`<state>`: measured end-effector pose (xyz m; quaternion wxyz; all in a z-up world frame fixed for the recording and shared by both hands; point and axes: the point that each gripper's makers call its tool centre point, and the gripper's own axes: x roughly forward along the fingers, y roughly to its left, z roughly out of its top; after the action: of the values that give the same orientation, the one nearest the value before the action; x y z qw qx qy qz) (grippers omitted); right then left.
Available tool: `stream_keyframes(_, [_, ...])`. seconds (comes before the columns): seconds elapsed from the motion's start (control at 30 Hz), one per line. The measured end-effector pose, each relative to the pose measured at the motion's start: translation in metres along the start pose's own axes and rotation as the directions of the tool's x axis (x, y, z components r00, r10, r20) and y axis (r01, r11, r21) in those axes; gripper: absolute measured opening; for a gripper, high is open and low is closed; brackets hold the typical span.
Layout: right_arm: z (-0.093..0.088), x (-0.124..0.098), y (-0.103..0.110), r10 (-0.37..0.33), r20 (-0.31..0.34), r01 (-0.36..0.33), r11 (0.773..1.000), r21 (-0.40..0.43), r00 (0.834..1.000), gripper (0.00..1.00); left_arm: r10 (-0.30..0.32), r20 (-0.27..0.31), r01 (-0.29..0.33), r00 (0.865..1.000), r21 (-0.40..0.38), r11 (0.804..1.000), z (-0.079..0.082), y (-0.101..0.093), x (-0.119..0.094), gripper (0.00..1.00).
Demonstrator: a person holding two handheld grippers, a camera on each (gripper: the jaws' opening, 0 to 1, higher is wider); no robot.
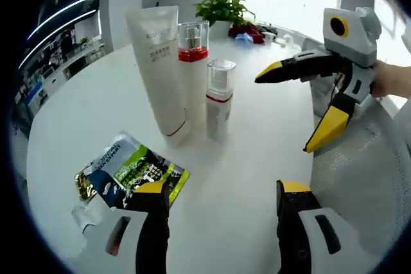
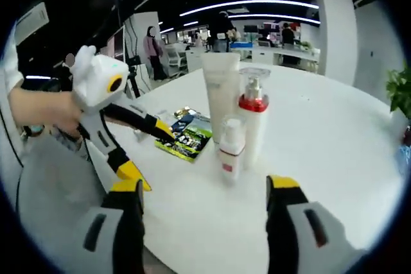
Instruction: Arrange the skincare products in the storage area until every visible bottle or jar stands upright without overlapping.
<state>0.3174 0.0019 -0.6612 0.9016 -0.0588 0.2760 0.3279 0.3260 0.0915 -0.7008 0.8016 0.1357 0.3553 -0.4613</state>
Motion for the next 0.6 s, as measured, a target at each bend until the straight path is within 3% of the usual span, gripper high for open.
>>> stream_keyframes(0.47, [-0.017, -0.016, 0.017, 0.026, -0.029, -0.025, 0.999, 0.031, 0.999, 0.99, 0.067, -0.006, -0.067, 0.998, -0.157, 0.985, -0.042, -0.005, -0.041, 0.76])
stream_keyframes(0.6, [-0.017, -0.019, 0.018, 0.032, -0.025, -0.031, 0.998, 0.046, 0.999, 0.99, 0.092, -0.004, -0.091, 0.996, -0.192, 0.977, -0.050, -0.006, -0.055, 0.79])
